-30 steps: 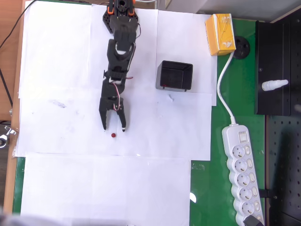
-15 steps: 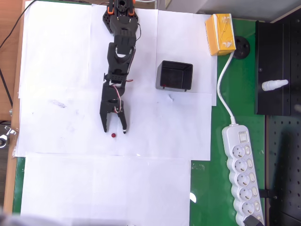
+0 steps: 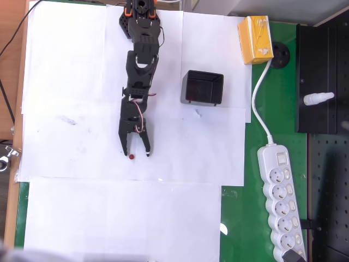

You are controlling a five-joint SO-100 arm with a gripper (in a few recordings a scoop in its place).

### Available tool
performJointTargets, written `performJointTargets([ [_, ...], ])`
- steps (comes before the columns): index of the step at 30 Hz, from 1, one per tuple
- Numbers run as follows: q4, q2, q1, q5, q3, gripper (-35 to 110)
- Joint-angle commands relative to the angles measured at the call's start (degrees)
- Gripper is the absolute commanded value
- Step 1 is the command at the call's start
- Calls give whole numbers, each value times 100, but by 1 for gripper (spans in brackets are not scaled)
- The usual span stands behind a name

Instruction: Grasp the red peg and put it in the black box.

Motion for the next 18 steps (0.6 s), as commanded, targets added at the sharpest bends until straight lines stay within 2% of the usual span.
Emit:
performJointTargets([
  [1,18,-18,9,-44,492,29],
  [18,88,97,26,-70,677,29],
])
